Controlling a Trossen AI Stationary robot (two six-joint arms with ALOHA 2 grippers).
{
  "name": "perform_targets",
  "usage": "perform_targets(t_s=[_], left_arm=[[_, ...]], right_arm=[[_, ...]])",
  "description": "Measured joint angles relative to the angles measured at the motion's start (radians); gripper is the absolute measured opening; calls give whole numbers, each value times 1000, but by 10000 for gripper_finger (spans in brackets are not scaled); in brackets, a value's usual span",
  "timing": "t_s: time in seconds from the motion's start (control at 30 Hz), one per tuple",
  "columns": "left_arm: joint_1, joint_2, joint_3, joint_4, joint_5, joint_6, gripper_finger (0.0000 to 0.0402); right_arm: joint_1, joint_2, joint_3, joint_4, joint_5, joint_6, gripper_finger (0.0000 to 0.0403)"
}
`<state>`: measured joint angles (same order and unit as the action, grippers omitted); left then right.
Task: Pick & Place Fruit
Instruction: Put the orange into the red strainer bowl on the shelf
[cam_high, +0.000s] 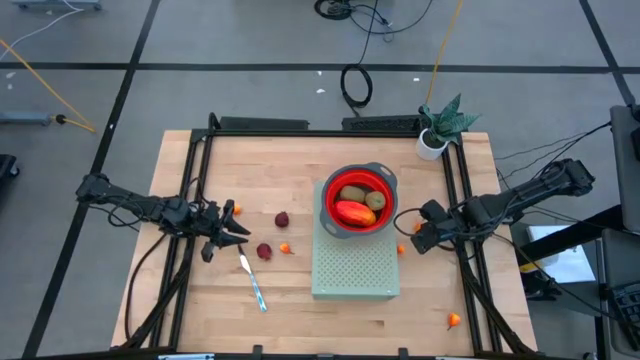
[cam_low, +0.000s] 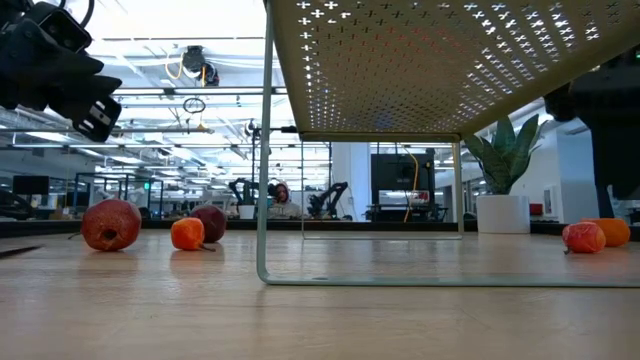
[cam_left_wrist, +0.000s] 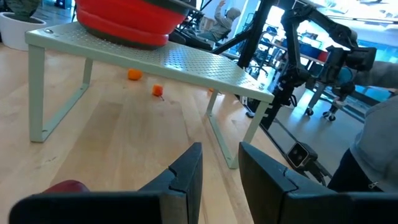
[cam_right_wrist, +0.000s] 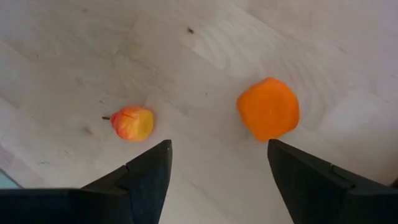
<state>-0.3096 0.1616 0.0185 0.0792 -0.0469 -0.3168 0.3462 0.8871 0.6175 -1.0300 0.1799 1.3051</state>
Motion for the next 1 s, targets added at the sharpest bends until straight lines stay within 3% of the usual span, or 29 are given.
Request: perform_targets(t_s=[0.8,1.0], left_arm=[[1,0,0,0,24,-33,102],[0,0,0,0,30,-35,102]], right_arm=[[-2,0,-5,-10,35,-252,254],[-50,5,-5,-3,30,-284,254]])
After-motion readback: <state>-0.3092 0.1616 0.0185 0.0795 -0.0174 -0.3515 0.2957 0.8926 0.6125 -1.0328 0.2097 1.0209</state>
